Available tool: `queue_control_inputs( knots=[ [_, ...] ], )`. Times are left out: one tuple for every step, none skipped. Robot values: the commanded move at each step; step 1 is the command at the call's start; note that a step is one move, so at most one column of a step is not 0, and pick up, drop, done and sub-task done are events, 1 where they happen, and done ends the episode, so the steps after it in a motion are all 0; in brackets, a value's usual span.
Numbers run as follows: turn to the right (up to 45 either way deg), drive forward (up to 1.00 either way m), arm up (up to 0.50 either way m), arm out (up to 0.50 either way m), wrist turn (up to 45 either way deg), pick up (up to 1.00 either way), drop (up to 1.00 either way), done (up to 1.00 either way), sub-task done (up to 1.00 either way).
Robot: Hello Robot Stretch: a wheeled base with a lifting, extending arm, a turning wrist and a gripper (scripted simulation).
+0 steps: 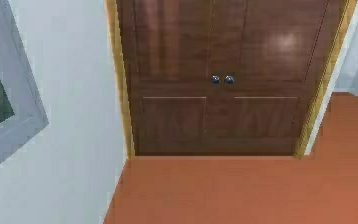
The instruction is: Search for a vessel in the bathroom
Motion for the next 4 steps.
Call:
queue_control_inputs(
  knots=[
    [45.0,0.00,0.00,0.00,0.0,0.00,0.00,0.00,0.00],
    [3.0,0.00,0.00,0.00,0.0,0.00,0.00,0.00,0.00],
    [0.0,1.00,0.00,0.00,0.0,0.00,0.00,0.00,0.00],
    [0.0,1.00,0.00,0.00,0.0,0.00,0.00,0.00,0.00]
  ],
)
